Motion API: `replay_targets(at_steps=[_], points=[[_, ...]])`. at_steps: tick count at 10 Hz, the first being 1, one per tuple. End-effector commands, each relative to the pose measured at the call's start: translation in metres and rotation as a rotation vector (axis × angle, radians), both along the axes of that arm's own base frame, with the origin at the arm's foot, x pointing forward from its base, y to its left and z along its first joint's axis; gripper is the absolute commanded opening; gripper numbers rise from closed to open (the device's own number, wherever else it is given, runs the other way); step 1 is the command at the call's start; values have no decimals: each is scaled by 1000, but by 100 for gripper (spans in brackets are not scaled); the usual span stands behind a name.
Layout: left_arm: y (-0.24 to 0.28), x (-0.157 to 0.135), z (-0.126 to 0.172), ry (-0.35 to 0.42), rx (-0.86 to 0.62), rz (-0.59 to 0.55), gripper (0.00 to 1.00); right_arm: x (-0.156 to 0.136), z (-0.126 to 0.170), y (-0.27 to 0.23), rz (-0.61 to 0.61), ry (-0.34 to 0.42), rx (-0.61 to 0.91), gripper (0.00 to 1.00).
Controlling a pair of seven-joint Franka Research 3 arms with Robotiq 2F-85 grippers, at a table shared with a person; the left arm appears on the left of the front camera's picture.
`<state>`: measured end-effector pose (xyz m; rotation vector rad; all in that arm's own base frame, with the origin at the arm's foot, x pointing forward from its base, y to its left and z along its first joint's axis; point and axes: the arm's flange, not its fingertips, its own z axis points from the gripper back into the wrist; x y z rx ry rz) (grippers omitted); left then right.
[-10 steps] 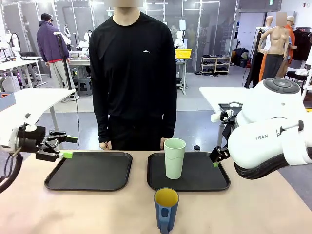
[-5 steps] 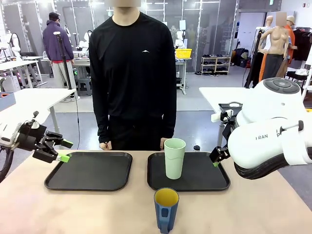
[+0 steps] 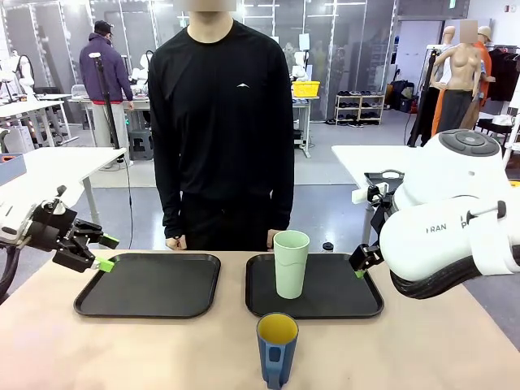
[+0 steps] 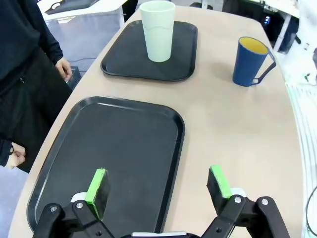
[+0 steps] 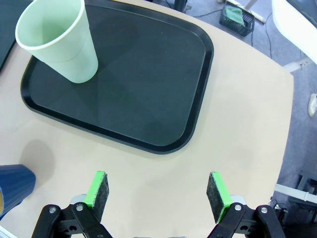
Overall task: Sort and store the cups by type.
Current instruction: Pick up the Handle plastic cup and place it into the empty Flat Tray.
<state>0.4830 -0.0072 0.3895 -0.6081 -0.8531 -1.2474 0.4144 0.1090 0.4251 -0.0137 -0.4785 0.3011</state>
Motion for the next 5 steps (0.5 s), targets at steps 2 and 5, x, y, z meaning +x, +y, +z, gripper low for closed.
replay_targets(at_steps=[2,5], points=[[-1,0,-1,-14,-25,-9,100,0,0,-1,-1,2,3,100],[-1,0,-1,-14,-25,-9,100,0,0,-1,-1,2,3,100]])
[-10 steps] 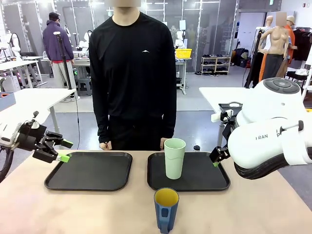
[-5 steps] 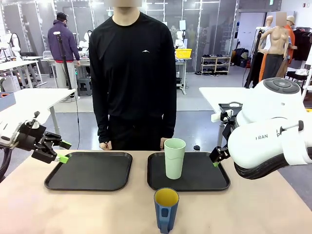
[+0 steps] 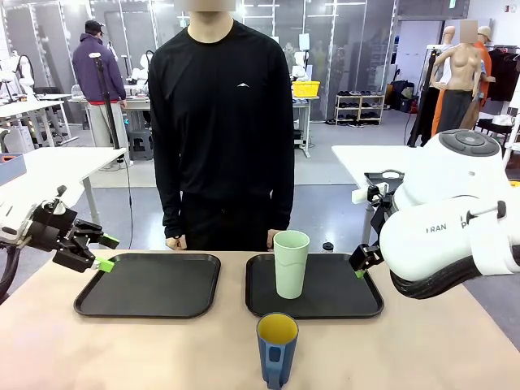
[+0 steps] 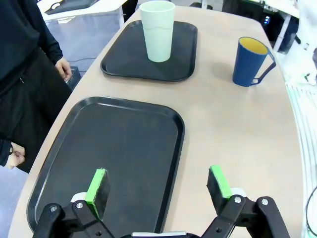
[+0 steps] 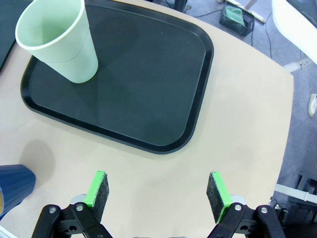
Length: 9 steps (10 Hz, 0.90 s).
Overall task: Sort and store the cups by type.
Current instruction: Pick up the Handle plastic cup and place it into the empty Flat Tray.
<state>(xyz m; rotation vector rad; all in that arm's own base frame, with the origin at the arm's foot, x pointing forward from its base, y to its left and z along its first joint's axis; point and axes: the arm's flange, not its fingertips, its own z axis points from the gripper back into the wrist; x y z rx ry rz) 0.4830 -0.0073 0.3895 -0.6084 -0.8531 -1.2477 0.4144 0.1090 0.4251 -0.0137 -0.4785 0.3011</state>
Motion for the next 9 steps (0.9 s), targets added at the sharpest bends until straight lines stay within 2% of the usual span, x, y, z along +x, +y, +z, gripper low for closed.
replay_targets(at_steps=[1,9], points=[[-1,0,-1,-14,-25,-9,100,0,0,-1,-1,2,3,100],[-1,0,-1,-14,-25,-9,100,0,0,-1,-1,2,3,100]])
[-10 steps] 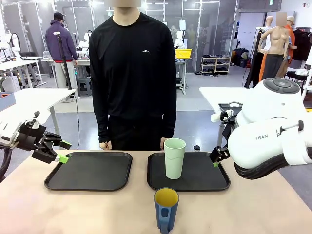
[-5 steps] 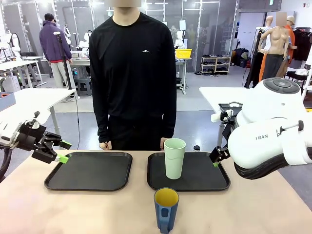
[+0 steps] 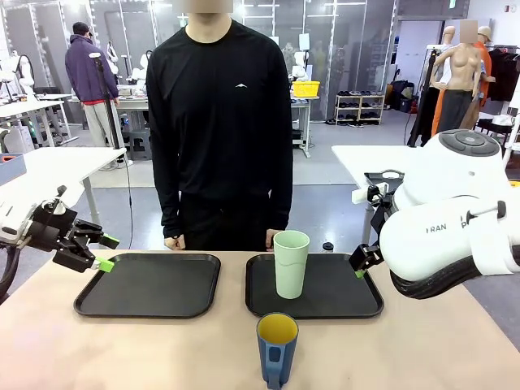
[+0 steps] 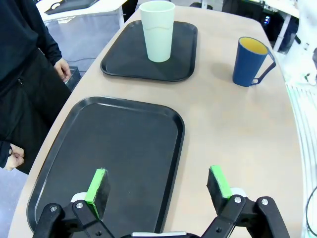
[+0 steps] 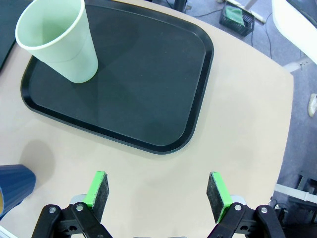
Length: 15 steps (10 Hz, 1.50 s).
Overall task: Sort and store the cups by type.
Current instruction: Pick up the Handle plastic cup and place it into the empty Flat Tray.
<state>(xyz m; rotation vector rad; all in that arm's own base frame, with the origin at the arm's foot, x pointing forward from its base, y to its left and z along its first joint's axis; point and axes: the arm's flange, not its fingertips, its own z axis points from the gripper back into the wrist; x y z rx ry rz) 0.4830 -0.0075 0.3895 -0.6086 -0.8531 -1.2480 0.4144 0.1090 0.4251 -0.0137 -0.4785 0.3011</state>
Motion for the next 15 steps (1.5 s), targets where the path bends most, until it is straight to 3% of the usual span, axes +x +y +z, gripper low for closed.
replay_targets(at_steps=[1,15], points=[[-1,0,-1,-14,-25,-9,100,0,0,-1,-1,2,3,100],[-1,0,-1,-14,-25,-9,100,0,0,-1,-1,2,3,100]])
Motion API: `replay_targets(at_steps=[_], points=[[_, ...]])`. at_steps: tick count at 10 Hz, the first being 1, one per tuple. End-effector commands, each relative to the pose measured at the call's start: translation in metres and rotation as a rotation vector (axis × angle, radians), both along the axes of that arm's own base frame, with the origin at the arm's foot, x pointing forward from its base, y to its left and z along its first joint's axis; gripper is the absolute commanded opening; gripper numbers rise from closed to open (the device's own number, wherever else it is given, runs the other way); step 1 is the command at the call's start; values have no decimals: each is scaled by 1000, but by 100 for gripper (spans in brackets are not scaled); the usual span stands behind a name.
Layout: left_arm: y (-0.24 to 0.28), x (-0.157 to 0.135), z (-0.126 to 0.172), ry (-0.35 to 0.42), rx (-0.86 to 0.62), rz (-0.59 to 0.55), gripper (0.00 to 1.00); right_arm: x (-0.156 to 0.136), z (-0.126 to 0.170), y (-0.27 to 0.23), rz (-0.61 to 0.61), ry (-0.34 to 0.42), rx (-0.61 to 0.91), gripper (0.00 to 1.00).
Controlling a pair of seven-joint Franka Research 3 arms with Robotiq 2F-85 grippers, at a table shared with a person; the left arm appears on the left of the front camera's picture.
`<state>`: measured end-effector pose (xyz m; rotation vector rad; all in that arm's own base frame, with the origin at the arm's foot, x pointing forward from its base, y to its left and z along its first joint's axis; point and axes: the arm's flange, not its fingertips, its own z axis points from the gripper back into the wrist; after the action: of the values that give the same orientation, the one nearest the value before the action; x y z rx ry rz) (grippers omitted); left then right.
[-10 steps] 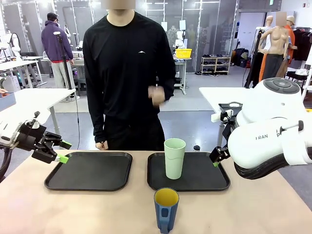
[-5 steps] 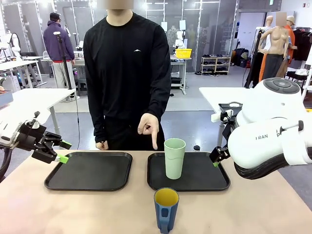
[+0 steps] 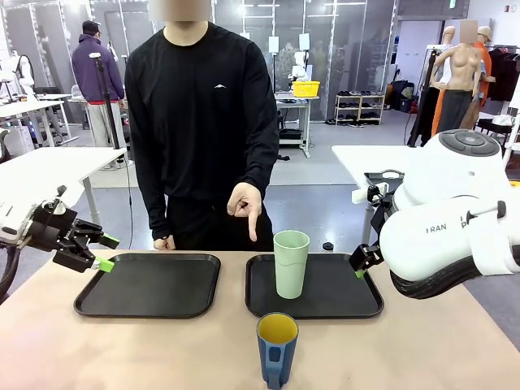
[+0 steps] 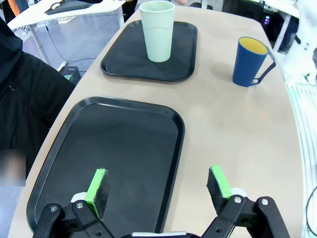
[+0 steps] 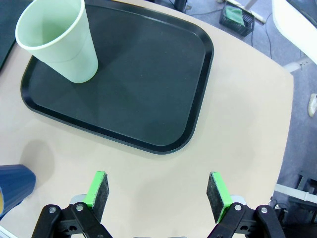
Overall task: Sort and store the cups by type.
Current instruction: Pick up the Handle plastic cup and place it into the empty Flat Tray.
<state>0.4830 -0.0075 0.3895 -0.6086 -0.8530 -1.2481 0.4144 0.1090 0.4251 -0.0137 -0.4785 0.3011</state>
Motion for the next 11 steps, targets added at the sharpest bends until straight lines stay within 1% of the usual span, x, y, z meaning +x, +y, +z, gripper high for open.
replay_targets(at_steps=[1,11], points=[[-1,0,-1,-14,-25,-9,100,0,0,-1,-1,2,3,100],[-1,0,-1,-14,-25,-9,100,0,0,-1,-1,2,3,100]])
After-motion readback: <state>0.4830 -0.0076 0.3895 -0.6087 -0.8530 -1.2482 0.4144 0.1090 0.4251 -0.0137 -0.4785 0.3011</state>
